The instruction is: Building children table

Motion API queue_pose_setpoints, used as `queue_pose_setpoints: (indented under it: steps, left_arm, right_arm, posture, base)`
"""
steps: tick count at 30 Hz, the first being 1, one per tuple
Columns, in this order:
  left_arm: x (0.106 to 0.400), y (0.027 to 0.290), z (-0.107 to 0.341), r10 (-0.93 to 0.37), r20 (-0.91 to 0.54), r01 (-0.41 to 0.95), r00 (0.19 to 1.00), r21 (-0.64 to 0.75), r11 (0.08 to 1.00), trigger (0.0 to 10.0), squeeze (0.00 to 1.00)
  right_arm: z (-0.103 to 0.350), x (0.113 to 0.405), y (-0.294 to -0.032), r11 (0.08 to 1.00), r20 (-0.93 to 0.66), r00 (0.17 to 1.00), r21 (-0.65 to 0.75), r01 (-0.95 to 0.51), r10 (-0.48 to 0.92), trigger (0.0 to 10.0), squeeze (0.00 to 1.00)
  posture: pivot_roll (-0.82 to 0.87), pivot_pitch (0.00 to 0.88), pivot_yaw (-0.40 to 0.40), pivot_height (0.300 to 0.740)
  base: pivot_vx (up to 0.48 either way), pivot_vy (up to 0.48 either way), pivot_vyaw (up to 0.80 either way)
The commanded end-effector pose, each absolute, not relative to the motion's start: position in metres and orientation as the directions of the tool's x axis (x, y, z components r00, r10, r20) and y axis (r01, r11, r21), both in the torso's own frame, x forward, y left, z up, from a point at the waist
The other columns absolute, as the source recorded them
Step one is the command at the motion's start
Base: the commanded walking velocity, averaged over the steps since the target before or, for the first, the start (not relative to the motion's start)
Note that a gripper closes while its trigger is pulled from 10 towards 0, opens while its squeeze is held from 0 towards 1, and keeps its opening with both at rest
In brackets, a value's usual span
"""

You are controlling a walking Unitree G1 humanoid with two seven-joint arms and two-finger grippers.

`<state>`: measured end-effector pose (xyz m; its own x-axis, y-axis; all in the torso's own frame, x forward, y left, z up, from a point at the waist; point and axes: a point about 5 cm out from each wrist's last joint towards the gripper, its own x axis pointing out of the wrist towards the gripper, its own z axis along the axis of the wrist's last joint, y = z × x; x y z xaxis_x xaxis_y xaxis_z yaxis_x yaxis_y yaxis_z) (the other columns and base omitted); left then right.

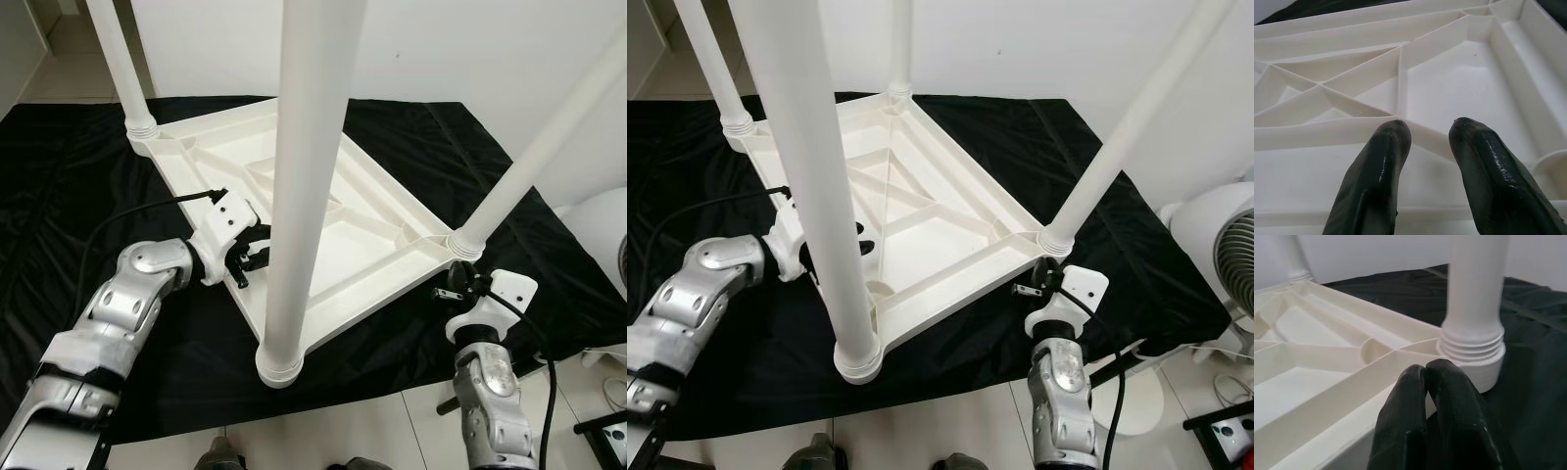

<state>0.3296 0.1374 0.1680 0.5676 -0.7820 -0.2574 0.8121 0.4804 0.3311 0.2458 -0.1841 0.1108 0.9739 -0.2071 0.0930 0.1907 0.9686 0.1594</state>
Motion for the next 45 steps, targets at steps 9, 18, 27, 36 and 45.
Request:
queue_pose_setpoints:
  steps: [9, 18, 27, 36, 45]
  left_arm:
    - [0.334, 0.14, 0.172, -0.786, -0.212, 0.797, 0.581, 0.343, 0.497, 10.0, 0.0]
    - [0.317, 0.136, 0.176, -0.87, -0.166, 0.873, 0.464, 0.255, 0.417, 10.0, 0.0]
    - [0.283, 0.122, 0.179, -0.956, -0.092, 0.953, 0.28, 0.143, 0.266, 10.0, 0.0]
    - [0.261, 0.113, 0.187, -0.985, -0.024, 0.983, 0.17, 0.068, 0.168, 10.0, 0.0]
    - [0.246, 0.109, 0.193, -0.997, 0.003, 0.997, 0.079, 0.022, 0.08, 10.0, 0.0]
  right_arm:
    - [0.103, 0.238, -0.186, 0.905, 0.024, 0.925, 0.22, 0.365, -0.379, 10.0, 0.0]
    - [0.102, 0.233, -0.199, 0.83, 0.029, 0.833, 0.109, 0.547, -0.553, 10.0, 0.0]
    - [0.124, 0.251, -0.23, 0.746, 0.123, 0.737, 0.048, 0.664, -0.664, 10.0, 0.0]
    - [0.154, 0.286, -0.268, 0.711, 0.221, 0.691, 0.013, 0.703, -0.688, 10.0, 0.0]
    - [0.175, 0.312, -0.281, 0.738, 0.254, 0.712, 0.012, 0.675, -0.655, 10.0, 0.0]
  posture:
    - [0.05, 0.02, -0.038, 0.74]
    - [0.07, 0.025, -0.049, 0.74]
    - [0.08, 0.042, -0.061, 0.74]
    - [0.09, 0.043, -0.069, 0.74]
    - [0.1, 0.045, -0.069, 0.74]
  base:
    - [0.0, 0.0, 0.0]
    - [0.0, 0.0, 0.0]
    - [0.0, 0.0, 0.0]
    - [0.0, 0.0, 0.0]
    - [0.0, 0.0, 0.0]
